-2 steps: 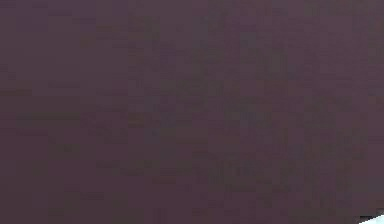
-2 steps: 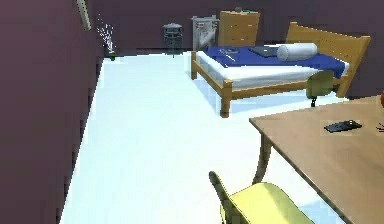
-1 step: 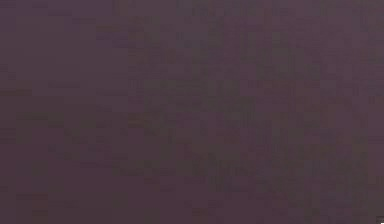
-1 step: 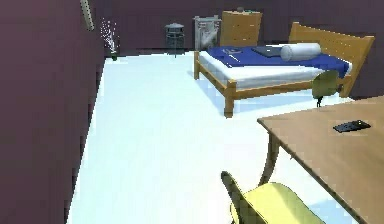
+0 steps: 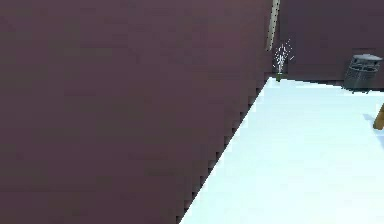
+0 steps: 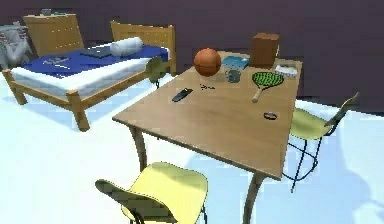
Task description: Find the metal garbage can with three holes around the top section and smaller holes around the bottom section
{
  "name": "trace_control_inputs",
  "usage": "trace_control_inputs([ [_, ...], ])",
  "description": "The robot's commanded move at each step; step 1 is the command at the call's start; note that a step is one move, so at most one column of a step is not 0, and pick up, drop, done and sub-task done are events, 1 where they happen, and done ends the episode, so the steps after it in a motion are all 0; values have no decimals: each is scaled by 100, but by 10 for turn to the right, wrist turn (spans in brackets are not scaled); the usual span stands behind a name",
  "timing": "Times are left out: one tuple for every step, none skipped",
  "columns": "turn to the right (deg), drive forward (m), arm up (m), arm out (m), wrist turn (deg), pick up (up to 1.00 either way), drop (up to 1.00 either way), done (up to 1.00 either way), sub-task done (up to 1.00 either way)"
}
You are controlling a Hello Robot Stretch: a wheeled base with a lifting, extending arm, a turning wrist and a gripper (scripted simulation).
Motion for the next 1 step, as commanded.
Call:
trace_control_inputs([
  [240,0,0,0,0,0,0,0,0],
])
